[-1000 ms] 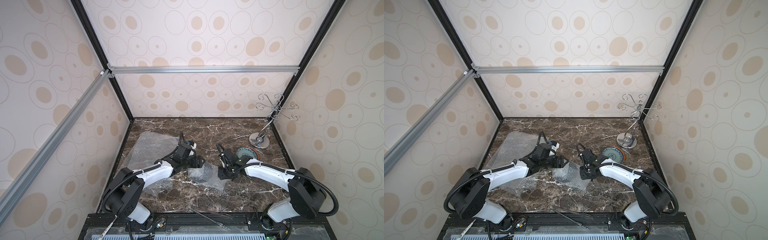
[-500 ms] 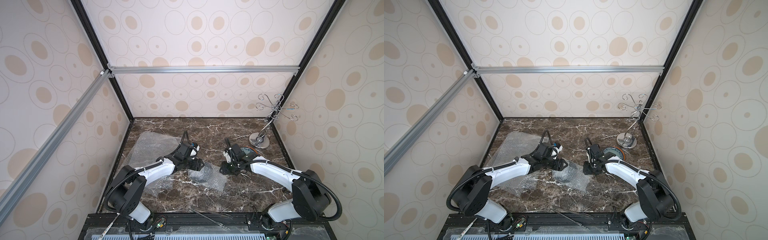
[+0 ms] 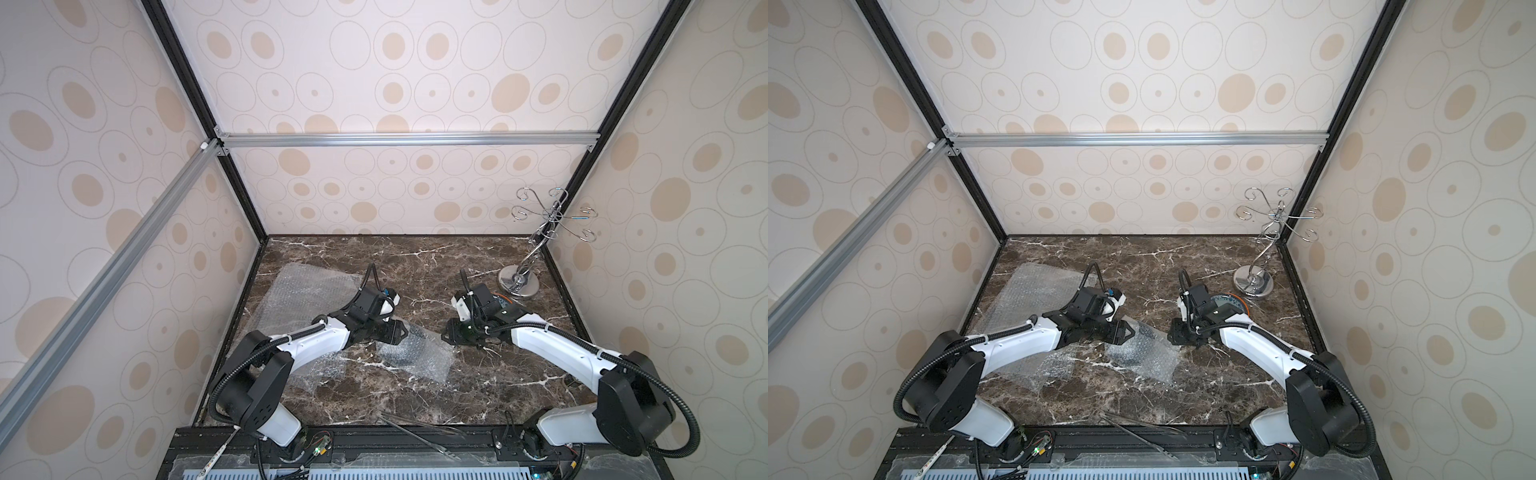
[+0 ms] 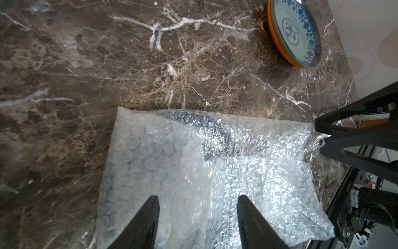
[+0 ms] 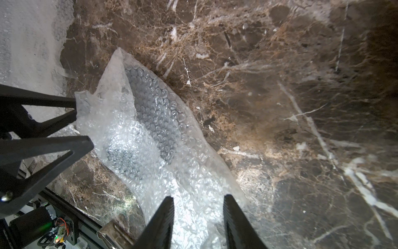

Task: Unpack dinner plates from bubble wrap
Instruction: Unwrap the bubble wrap at the center of the board.

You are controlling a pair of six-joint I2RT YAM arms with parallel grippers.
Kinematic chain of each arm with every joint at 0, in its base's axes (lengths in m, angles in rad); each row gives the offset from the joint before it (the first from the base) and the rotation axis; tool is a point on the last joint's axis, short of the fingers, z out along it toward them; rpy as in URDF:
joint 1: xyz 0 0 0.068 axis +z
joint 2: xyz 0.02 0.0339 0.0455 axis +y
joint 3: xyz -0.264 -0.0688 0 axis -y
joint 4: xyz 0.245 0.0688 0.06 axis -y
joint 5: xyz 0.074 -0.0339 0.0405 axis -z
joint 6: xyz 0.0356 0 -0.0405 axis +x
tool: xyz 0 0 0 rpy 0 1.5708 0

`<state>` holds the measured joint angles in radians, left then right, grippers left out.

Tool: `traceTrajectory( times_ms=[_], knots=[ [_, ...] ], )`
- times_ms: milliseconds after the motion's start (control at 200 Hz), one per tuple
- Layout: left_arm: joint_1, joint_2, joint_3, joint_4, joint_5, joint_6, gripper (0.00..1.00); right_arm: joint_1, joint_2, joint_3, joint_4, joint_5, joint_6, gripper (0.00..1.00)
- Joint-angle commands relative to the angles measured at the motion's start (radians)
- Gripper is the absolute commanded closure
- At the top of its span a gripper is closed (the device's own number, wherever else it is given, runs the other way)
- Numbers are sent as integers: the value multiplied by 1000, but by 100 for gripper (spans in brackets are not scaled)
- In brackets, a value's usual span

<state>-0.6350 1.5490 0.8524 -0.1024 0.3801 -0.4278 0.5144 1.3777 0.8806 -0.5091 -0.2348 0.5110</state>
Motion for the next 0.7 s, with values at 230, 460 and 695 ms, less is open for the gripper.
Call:
traceTrajectory(
  times_ms=[230,460,695],
  knots=[
    [-2,44,19,0,9,25,54,-16,-22,-25,-15,-13,-9,59],
    [-2,68,37,46,29,-10,86,-49,-50,-17,-37,-29,-29,59],
    [-1,111,75,107,44,-69,100,-98,-84,-17,-58,-50,-52,59]
  ],
)
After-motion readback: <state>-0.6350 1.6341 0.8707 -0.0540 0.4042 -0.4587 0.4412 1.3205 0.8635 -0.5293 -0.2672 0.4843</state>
